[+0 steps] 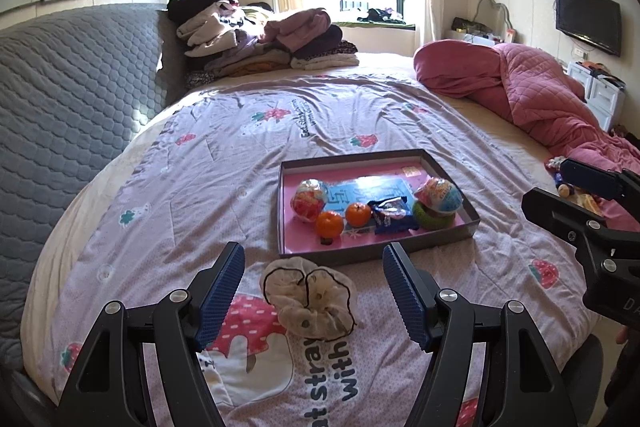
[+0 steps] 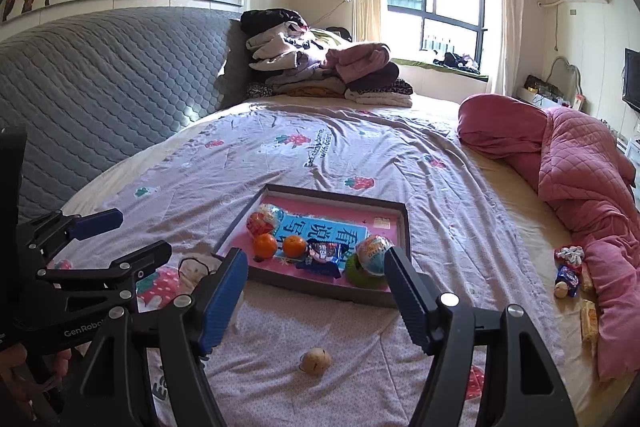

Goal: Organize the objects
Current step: 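Approach the white mesh pouch with left while right approaches the round brown ball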

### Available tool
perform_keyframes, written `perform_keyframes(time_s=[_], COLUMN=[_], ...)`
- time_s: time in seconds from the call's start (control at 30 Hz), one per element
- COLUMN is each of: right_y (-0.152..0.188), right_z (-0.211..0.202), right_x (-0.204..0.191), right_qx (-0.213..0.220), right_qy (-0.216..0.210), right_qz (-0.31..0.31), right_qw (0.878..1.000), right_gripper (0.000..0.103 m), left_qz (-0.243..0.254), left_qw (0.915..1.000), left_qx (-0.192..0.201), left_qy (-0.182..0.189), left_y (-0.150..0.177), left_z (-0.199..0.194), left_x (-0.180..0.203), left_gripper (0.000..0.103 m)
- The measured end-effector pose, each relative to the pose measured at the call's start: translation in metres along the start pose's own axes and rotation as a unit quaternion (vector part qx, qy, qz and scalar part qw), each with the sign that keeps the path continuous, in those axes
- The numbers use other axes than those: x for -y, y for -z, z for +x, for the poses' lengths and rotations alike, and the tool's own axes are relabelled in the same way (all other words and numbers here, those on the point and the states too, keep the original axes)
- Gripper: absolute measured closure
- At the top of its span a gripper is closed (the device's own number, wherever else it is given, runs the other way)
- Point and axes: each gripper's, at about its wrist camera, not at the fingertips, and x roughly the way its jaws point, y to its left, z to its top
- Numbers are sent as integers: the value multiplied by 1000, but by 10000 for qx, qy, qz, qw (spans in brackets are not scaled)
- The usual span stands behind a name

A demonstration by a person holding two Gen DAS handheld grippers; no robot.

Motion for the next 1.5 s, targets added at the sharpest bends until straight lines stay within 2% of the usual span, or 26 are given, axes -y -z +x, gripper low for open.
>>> perform_keyframes(time_s=[0.3, 0.57, 1.0, 1.5], right_y=[29, 49, 82, 113], right_z=[17, 28, 51, 78], right_x=[1, 3, 15, 18], right_qx=[-236, -304, -605, -914], right_qy=[-130, -23, -82, -54], right_qz=[126, 106, 280, 306], right_qw=[9996, 9995, 9977, 9953], right_gripper=[33, 33, 33, 33], left_qz=[-92, -112, -81, -71], left_qw=[9998, 9996, 9978, 9963], left_qx=[-154, -246, -653, -847], left_qy=[58, 44, 40, 97], left_y=[24, 44, 76, 98], left_z=[16, 30, 65, 84], left_x=[-2, 1, 5, 7], left_gripper=[30, 30, 30, 30])
